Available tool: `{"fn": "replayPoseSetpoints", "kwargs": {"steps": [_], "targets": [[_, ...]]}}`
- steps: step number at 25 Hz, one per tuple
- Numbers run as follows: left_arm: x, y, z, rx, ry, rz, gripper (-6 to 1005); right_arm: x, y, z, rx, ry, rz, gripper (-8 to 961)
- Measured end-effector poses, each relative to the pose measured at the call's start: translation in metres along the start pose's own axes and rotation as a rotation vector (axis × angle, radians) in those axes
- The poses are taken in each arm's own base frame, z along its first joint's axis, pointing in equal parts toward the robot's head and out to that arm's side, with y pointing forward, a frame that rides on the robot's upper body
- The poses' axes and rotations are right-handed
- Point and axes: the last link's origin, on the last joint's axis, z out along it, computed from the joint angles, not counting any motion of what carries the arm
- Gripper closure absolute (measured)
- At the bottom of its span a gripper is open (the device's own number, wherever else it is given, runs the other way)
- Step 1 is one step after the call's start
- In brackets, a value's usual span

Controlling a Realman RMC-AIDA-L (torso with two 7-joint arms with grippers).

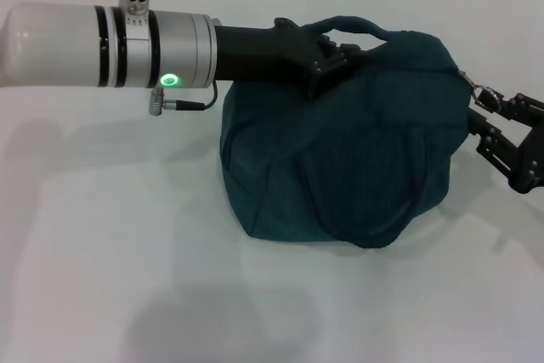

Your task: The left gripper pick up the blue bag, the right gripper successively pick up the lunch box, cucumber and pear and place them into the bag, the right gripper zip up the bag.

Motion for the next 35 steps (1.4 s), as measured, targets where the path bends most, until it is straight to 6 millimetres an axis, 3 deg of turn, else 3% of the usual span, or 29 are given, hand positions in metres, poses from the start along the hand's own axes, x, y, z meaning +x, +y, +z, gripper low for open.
{"fn": "replayPoseSetpoints", "kwargs": {"steps": [6,20,25,28,35], "targets": [[-0.002,0.000,-0.001,0.003,0.002,0.009,963,0.000,-0.003,-0.008,0.049,-0.010,0.004,624],[-0.001,0.000,-0.001,0.004,0.011,0.041,967,0.000,0.001,0.004,0.047,-0.036,-0.052,627],[-0.001,0.000,-0.001,0.004,0.013,0.041,968,0.001,-0.004,0.001,0.129,-0.054,-0.065,628],[-0.002,0.000,-0.002,0.008,0.014,0.040,968,0.003,-0.011,-0.006,0.217,-0.062,-0.054,836],[-0.003,-0.004,-0.005,0.032,0.026,0.033,983,0.013,-0.018,-0.013,0.291,-0.007,-0.028,911]]}}
